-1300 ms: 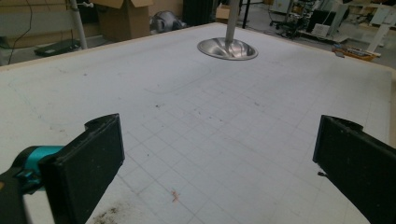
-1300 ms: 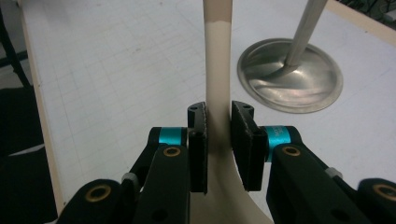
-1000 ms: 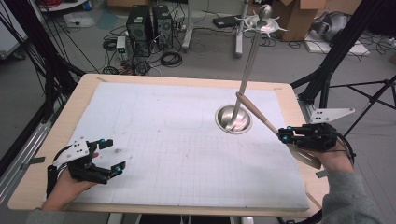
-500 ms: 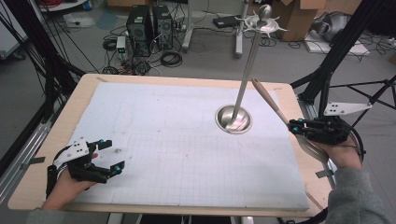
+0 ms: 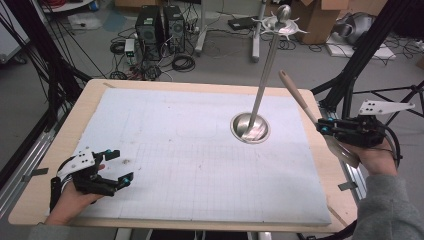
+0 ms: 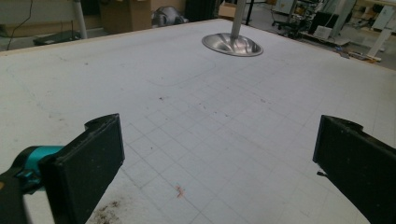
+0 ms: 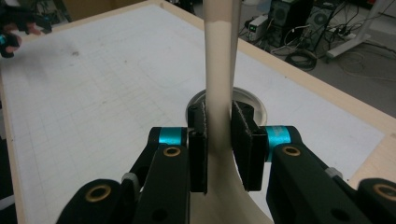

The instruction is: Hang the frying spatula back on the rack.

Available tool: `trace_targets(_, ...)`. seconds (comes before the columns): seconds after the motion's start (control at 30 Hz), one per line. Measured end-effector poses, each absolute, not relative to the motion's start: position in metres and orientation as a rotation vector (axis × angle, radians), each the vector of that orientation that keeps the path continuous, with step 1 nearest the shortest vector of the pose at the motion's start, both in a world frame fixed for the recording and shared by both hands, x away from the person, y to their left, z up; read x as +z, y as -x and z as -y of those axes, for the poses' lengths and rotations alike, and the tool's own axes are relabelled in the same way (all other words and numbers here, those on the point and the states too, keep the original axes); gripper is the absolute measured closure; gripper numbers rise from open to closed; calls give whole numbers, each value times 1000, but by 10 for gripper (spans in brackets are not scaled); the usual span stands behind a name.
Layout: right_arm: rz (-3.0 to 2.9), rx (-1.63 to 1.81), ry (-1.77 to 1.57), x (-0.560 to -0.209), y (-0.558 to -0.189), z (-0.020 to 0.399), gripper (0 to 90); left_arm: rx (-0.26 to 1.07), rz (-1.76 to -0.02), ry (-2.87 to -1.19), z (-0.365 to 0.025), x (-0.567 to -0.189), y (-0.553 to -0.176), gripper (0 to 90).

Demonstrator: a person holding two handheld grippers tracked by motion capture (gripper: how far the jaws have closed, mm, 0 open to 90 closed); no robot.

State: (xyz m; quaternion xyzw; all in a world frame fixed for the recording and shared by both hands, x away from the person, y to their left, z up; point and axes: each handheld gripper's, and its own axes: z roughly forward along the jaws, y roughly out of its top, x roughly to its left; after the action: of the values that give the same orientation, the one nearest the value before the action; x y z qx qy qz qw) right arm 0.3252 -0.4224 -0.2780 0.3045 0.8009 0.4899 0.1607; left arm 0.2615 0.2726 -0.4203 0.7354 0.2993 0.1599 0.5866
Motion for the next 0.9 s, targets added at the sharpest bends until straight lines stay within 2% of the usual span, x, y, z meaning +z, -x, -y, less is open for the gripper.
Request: trace_targets(0.9, -2193, 1412, -870, -240, -322, 442, 777, 376, -703, -1707, -275, -420, -260, 24)
